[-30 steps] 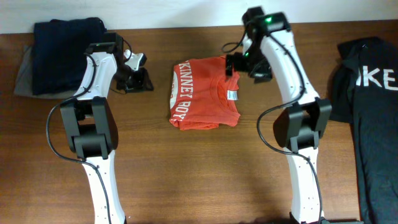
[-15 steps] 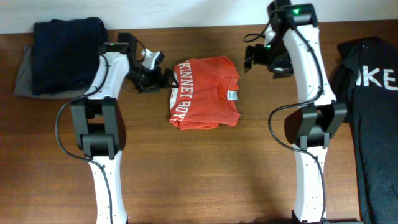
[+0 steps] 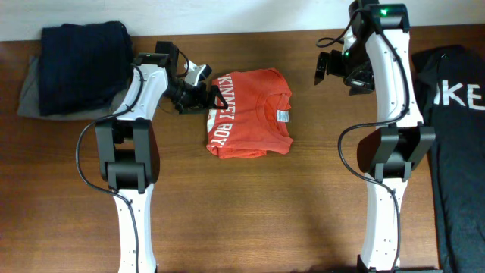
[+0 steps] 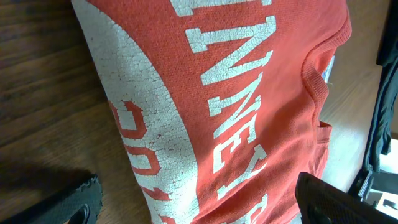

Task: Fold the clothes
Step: 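Raise the right gripper away and grasp the shirt's left edge with the left gripper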

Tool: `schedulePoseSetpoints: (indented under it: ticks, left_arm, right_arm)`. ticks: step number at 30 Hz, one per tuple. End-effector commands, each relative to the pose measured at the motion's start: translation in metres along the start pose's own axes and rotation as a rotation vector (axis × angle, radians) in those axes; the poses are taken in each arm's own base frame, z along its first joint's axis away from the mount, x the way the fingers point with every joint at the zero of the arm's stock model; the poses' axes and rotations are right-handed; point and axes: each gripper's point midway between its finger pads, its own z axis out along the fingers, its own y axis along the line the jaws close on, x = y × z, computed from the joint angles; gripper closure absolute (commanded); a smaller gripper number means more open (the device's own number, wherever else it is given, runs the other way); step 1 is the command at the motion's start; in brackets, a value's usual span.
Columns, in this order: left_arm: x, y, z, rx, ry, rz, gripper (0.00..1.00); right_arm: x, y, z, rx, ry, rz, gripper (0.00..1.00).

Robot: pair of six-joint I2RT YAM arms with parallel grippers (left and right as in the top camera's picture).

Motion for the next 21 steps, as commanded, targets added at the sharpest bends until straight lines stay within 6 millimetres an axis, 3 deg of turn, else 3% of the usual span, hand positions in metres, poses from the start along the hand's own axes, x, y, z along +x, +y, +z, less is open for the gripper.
schedulePoseSetpoints:
  ticks: [1, 13, 14, 17, 19, 21]
  left_arm:
    - [0.009, 0.012, 0.031, 0.010, 0.054, -0.009, 0.01]
    - [0.030, 0.012, 0.080, 0.061, 0.145, -0.025, 0.01]
    - [0.030, 0.011, 0.082, 0.061, 0.145, -0.019, 0.06]
    - [0.026, 0.009, 0.085, 0.060, 0.130, 0.002, 0.44]
    - [0.023, 0.010, 0.085, 0.056, 0.120, 0.012, 0.57]
    - [0.019, 0.013, 0.086, 0.042, 0.108, 0.025, 0.63]
  right_arm:
    - [-0.001, 0.000, -0.017, 0.007, -0.040, -0.012, 0.01]
    - [-0.001, 0.000, -0.017, 0.007, -0.040, -0.034, 0.01]
    - [-0.001, 0.000, -0.017, 0.007, -0.040, -0.034, 0.01]
    - [-0.001, 0.000, -0.017, 0.007, -0.040, -0.034, 0.01]
    - [-0.001, 0.000, -0.017, 0.007, -0.040, -0.034, 0.01]
    - [-0.001, 0.000, -0.017, 0.007, -0.040, -0.034, 0.01]
